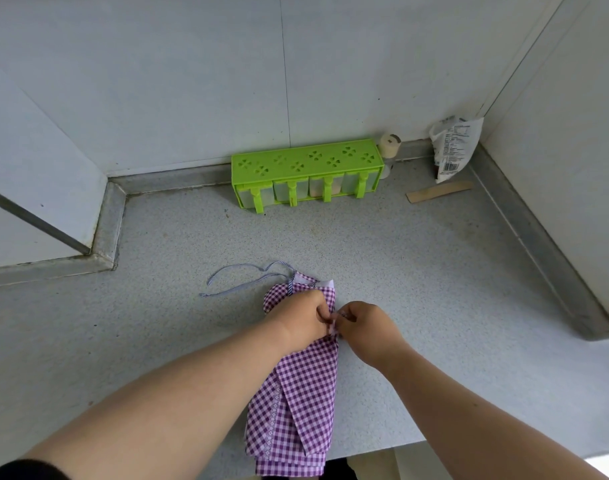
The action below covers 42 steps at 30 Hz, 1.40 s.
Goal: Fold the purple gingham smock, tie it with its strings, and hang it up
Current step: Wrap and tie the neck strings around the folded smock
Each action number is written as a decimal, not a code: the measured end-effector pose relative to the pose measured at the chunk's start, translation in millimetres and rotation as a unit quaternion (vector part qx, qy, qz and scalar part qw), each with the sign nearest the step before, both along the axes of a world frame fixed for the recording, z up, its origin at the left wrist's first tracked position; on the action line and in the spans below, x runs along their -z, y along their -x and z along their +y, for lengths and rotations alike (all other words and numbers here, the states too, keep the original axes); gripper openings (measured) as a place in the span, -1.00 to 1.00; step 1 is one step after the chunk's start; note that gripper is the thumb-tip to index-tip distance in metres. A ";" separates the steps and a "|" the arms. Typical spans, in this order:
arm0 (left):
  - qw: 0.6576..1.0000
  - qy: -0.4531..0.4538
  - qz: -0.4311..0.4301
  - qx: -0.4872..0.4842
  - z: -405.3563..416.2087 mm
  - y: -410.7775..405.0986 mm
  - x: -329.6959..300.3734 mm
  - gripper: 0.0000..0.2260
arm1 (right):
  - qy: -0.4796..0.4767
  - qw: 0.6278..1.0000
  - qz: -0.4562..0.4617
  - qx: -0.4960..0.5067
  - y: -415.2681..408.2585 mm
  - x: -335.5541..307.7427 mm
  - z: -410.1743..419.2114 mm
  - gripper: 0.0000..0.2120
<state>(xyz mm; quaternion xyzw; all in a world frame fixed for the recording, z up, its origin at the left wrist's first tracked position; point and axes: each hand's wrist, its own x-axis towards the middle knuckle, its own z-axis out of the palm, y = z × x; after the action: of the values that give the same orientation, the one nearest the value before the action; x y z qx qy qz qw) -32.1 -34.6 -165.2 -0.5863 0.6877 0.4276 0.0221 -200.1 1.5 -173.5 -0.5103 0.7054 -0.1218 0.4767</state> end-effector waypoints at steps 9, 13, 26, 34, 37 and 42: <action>0.999 -0.029 0.015 -0.017 0.3 -2.1 12.8 -0.95 | 0.062 0.996 0.019 -0.065 -1.3 -2.7 10.5 -0.92; 0.999 -0.017 0.006 -0.027 1.0 0.0 13.2 -0.76 | 0.023 0.997 -0.053 -0.049 5.3 1.0 14.9 -0.69; 0.999 0.012 -0.024 0.024 4.3 -21.8 3.9 -0.86 | 0.072 0.983 0.125 -0.111 22.2 13.8 21.4 -0.81; 0.994 0.075 -0.049 0.068 14.7 -25.5 -0.9 -0.84 | 0.136 0.986 0.055 -0.080 7.9 -4.5 9.7 -0.95; 0.989 0.125 -0.059 0.054 18.8 -23.8 -1.5 -0.82 | 0.153 0.983 0.027 -0.096 -6.2 -5.2 0.5 -0.94; 0.988 0.140 -0.058 0.042 22.9 -25.9 2.4 -0.84 | 0.123 0.992 -0.008 -0.040 -22.6 6.2 -5.3 -0.82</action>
<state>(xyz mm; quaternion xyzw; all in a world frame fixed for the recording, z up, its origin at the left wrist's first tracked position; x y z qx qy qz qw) -6.1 -11.7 -167.5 -0.5779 0.7625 0.2909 -0.0021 -177.4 -3.7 -179.7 -0.5919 0.6602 -0.1925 0.4204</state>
